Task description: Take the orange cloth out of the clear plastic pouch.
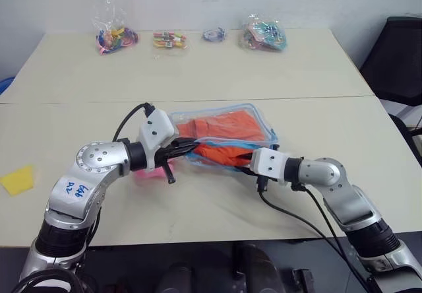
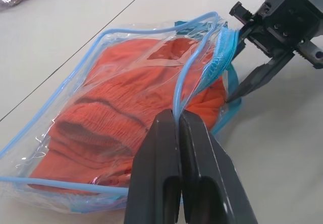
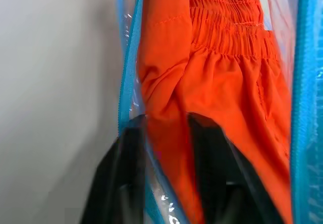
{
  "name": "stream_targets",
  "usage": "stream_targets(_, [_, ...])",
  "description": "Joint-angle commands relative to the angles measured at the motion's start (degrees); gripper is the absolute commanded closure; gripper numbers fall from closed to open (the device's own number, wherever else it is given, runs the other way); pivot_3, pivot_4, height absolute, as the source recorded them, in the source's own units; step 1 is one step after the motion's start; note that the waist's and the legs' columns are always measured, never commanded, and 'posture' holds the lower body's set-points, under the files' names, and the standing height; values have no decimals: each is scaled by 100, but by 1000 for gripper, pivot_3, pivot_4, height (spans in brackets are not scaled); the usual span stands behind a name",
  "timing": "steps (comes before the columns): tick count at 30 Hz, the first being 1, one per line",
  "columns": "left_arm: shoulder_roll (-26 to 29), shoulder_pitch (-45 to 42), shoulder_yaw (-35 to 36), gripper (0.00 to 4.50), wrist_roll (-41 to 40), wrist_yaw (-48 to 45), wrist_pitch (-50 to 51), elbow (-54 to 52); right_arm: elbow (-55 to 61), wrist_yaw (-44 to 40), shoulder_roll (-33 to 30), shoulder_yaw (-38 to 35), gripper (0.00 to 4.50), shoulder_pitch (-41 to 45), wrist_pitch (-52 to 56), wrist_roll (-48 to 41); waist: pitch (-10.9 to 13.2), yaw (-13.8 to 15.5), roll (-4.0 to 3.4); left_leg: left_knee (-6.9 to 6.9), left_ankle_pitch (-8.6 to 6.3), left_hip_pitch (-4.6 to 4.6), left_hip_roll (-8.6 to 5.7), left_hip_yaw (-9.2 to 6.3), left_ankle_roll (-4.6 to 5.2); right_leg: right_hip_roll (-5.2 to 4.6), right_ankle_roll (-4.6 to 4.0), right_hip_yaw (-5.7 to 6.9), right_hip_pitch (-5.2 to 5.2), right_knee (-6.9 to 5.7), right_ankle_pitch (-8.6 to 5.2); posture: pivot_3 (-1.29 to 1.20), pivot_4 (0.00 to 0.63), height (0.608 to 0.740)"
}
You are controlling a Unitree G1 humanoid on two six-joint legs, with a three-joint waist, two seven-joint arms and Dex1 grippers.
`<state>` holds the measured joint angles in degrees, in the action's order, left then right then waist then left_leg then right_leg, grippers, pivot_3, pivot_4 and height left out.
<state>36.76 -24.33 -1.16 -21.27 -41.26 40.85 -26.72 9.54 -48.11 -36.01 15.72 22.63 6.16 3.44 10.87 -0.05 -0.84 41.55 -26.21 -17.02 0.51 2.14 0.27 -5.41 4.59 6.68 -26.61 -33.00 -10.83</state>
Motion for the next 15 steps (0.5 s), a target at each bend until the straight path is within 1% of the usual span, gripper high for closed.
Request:
stream_targets(1, [-14,-102,5,4500,-84,36,-40,-275,-26,173,25,3,1998,99,-189,265,0,2,0,0,0,0,0,0,0,0,0,0,0,0,0,0,150,740])
stream_targets(5, [-27,-118,4,4500,-122,52,11,-343,-164,257,43,57,1998,114,-357,525,0,-2,0,0,0,0,1,-1,0,0,0,0,0,0,0,0,150,740])
stream_targets(11, [-24,-128,-30,4500,-124,72,43,-376,-208,258,58,46,1998,80,-458,678,0,-3,0,0,0,0,1,0,0,0,0,-1,0,0,0,0,150,740])
stream_targets(15, [-51,-146,-45,4500,-178,70,100,-415,-563,611,69,247,1998,240,-869,1294,0,-12,0,0,0,0,1,0,0,0,0,-1,0,0,0,0,150,740])
